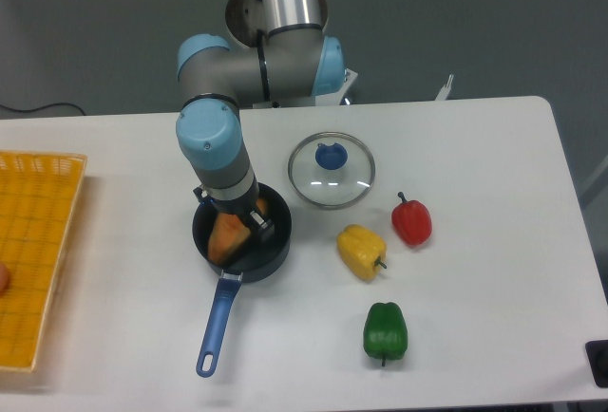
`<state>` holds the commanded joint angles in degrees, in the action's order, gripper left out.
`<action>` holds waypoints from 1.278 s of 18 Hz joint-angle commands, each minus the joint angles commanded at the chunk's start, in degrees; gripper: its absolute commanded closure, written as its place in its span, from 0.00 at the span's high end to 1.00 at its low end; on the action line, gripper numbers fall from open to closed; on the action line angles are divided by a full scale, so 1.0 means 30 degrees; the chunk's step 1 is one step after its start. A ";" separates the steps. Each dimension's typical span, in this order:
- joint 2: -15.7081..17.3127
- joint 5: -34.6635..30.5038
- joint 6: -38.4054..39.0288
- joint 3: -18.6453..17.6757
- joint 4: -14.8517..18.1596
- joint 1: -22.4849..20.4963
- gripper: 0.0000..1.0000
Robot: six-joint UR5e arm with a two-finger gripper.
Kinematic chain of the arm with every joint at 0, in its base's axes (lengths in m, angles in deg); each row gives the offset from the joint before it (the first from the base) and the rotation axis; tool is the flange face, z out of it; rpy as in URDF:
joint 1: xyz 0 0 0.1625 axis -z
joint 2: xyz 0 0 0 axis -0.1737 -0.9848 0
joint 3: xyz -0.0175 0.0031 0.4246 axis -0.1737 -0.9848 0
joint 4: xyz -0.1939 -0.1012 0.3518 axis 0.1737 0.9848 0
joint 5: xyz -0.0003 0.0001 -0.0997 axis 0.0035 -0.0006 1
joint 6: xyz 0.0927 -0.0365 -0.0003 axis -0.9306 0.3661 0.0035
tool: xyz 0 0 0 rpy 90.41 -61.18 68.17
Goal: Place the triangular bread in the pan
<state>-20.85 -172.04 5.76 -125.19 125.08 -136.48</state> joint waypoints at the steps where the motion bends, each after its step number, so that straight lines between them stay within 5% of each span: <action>1: 0.0000 0.0029 -0.0029 0.0000 0.0000 0.0000 0.91; 10: 0.0205 0.0175 -0.0088 0.0526 0.0204 -0.0584 0.91; 12: 0.0293 0.0176 -0.0088 0.0644 0.0264 -0.0673 0.99; 17: 0.0819 -0.0029 -0.0088 0.0995 0.0467 -0.1023 1.00; 23: 0.1435 -0.0029 -0.3683 0.3250 0.4450 -0.2487 1.00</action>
<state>-16.54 -172.13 -5.29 -115.44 138.43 -143.94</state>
